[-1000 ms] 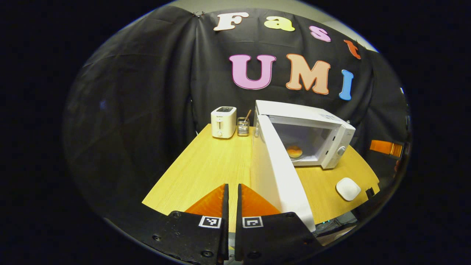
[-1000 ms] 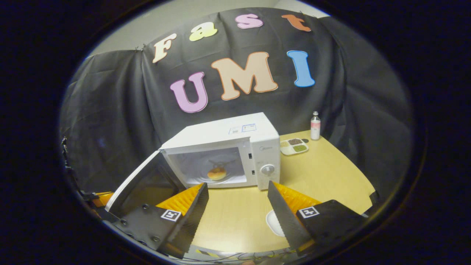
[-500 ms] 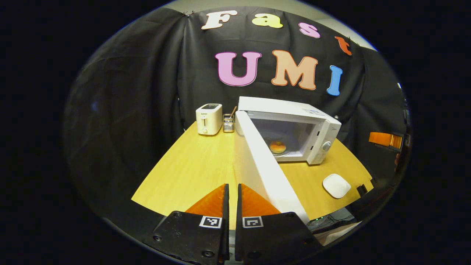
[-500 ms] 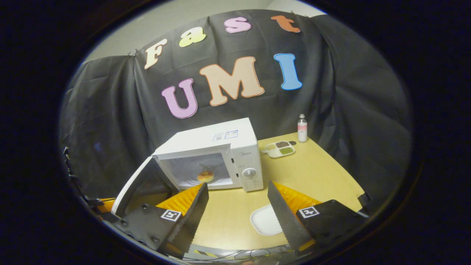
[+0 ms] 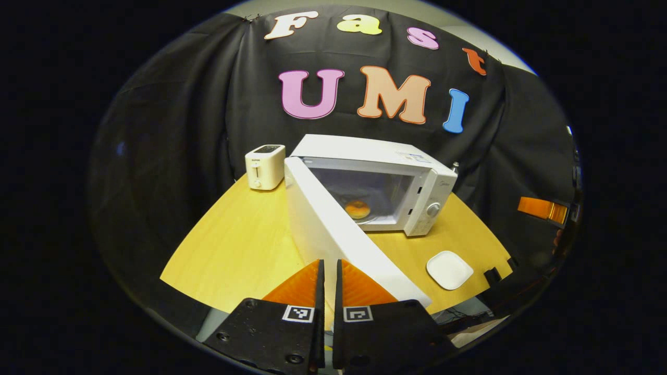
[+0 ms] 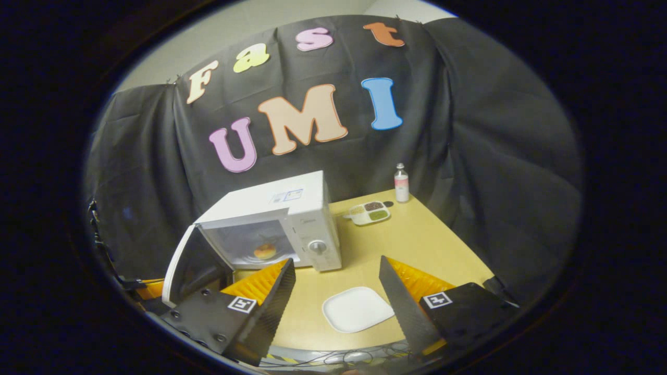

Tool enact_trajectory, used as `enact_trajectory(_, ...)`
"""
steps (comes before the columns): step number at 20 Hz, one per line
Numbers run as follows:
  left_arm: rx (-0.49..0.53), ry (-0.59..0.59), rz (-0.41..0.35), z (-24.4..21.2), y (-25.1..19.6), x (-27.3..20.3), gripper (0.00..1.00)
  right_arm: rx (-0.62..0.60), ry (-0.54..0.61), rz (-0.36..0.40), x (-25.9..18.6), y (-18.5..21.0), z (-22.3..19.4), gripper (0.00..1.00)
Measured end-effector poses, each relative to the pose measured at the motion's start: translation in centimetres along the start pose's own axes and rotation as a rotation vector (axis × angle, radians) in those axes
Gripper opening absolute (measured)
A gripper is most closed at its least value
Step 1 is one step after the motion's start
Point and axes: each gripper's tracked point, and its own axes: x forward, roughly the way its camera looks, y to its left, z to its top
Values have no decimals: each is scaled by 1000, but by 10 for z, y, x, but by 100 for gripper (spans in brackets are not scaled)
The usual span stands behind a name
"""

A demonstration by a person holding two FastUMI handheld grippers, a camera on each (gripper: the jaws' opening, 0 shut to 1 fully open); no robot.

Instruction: Open the microwave oven with the left hand, put the food in, and close the microwave oven.

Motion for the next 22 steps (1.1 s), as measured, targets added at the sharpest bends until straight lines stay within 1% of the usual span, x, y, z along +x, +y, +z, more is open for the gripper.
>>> enact_trajectory(5,-38,-5,-81,15,-46,34,6,18,-2,-71,-7,-39,2,91)
enact_trajectory(9,-44,-22,-149,33,-79,58,7,28,-9,-121,-9,-65,1,91)
enact_trajectory(16,-29,-31,-223,48,-121,95,7,34,-23,-200,-15,-100,-2,91)
enact_trajectory(17,-28,-33,-232,49,-126,100,7,42,-25,-207,-15,-103,-1,99)
enact_trajectory(18,-24,-28,-239,48,-130,105,7,52,-27,-212,-16,-106,-1,91)
enact_trajectory(22,4,-28,-259,50,-146,121,7,65,-23,-229,-15,-115,-4,91)
